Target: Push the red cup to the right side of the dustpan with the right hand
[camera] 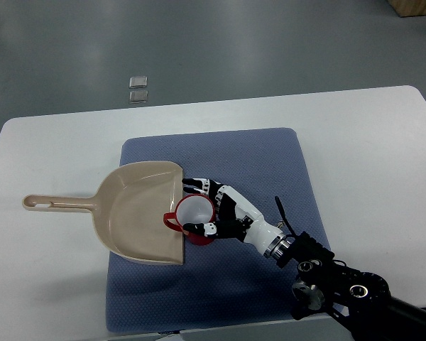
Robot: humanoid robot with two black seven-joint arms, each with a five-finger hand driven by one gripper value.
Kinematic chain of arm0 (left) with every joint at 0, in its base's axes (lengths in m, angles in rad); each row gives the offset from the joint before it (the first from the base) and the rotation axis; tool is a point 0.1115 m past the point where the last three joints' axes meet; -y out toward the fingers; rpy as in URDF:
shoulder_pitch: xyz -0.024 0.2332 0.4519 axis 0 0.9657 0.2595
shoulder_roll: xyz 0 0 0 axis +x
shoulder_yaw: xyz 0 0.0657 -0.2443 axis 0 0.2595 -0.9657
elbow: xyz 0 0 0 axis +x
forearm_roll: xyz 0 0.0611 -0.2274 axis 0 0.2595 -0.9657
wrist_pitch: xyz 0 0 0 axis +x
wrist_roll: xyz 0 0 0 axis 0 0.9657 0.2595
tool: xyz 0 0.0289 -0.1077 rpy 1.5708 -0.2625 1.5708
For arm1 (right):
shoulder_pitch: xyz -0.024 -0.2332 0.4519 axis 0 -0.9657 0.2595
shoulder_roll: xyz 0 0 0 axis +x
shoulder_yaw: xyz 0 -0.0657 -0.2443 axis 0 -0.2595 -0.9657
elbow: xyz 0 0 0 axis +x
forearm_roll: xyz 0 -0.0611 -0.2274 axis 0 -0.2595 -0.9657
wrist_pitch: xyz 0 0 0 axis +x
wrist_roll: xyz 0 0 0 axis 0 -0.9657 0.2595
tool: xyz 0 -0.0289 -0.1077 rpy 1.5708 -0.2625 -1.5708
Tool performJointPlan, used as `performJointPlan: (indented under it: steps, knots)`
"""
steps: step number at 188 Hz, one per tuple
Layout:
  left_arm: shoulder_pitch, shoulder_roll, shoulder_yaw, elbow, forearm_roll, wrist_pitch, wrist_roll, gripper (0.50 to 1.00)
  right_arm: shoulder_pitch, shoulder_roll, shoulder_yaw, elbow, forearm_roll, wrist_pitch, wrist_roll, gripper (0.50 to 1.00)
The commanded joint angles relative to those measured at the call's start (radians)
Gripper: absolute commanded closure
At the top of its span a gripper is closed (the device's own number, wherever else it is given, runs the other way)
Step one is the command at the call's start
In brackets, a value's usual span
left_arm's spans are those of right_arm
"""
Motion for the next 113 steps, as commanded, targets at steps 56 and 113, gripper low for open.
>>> performJointPlan:
  steps: [56, 113]
  knots:
    - [0.000, 0.000, 0.000, 0.000, 0.000, 0.000, 0.000, 0.500, 0.004, 0.000, 0.004, 0.000, 0.004, -0.007, 0.000, 0.572]
    - [0.000, 0.000, 0.000, 0.000, 0.000, 0.000, 0.000, 0.500, 0.036, 0.000, 0.015, 0.000, 0.014, -0.001, 0.000, 0.572]
